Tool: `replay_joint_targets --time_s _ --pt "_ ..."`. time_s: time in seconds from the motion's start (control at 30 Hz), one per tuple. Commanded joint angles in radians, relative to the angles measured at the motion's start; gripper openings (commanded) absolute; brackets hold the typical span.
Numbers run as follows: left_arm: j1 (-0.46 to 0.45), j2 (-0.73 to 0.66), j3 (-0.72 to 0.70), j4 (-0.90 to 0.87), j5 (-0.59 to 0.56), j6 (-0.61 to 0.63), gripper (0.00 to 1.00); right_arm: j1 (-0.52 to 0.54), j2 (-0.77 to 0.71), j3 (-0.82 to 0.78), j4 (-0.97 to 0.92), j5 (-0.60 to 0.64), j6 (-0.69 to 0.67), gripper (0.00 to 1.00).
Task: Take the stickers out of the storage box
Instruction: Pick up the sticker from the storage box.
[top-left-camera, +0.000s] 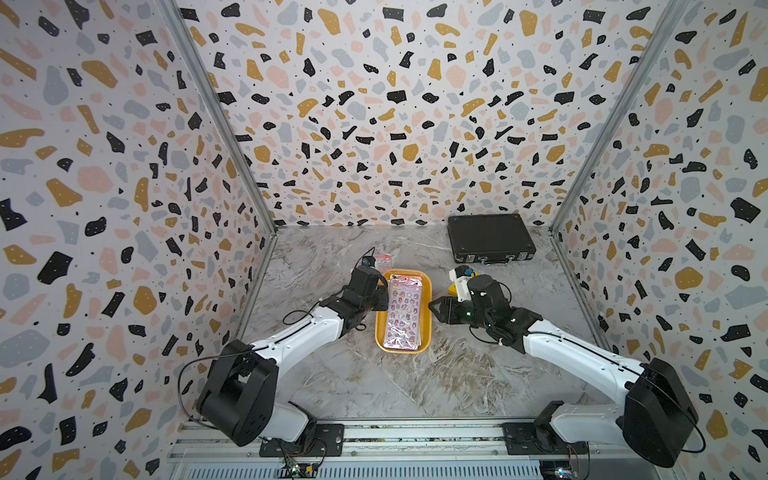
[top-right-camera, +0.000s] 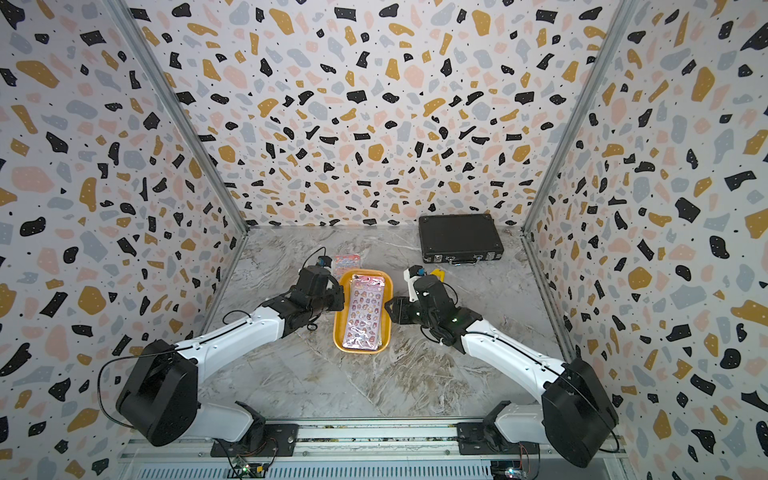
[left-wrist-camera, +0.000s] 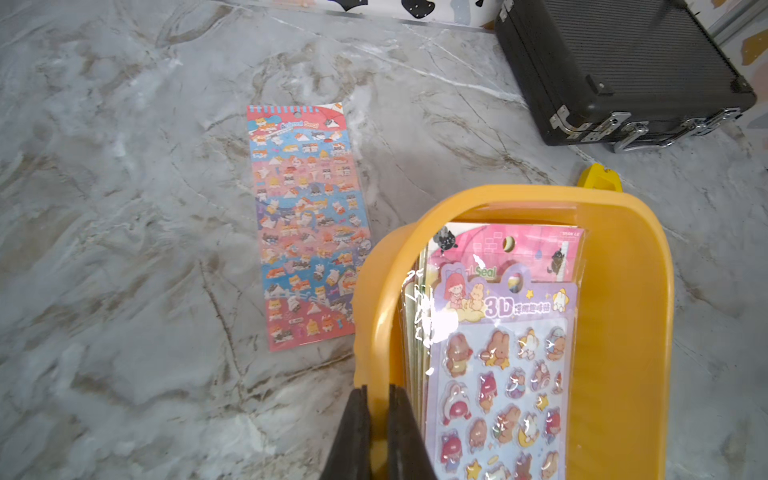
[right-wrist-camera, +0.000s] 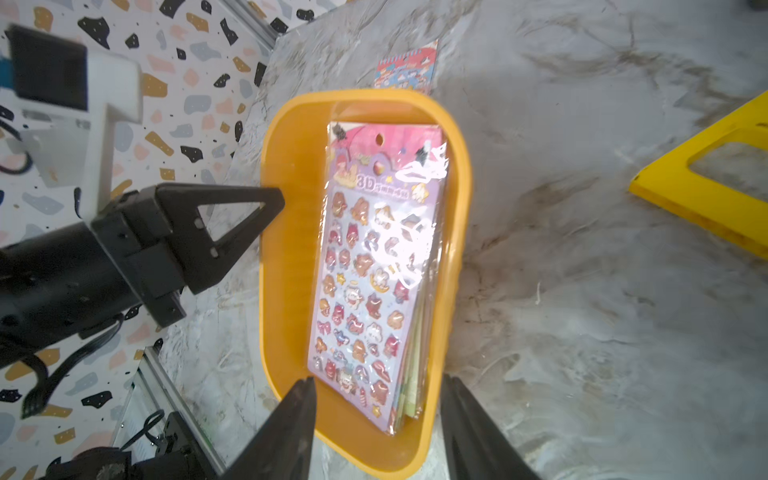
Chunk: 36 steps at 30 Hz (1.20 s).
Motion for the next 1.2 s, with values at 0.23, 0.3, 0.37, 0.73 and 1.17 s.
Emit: replay_joint_targets --time_s 0.23,0.3,0.37,0.73,1.17 --pt "-0.056 -0.046 -0.036 0.202 -0.111 -0.009 0.00 0.084 0.164 0.084 -0.005 0.071 0.071 0.51" --pt "-0.060 -0.054 -0.045 0.216 -0.122 -0.009 0.00 0.086 0.197 0.104 -0.052 0.101 0.084 0.50" --pt "-0.062 -0.053 -0.049 0.224 -0.125 -0.009 0.00 0.089 0.227 0.133 -0.090 0.125 0.090 0.50" --pt "-0.083 -0.044 -0.041 0.229 -0.134 0.013 0.00 0.092 0.359 0.204 -0.112 0.121 0.109 0.52" --pt "-0.093 -0.040 -0.032 0.222 -0.146 0.024 0.00 0.092 0.411 0.213 -0.072 0.048 0.102 0.47"
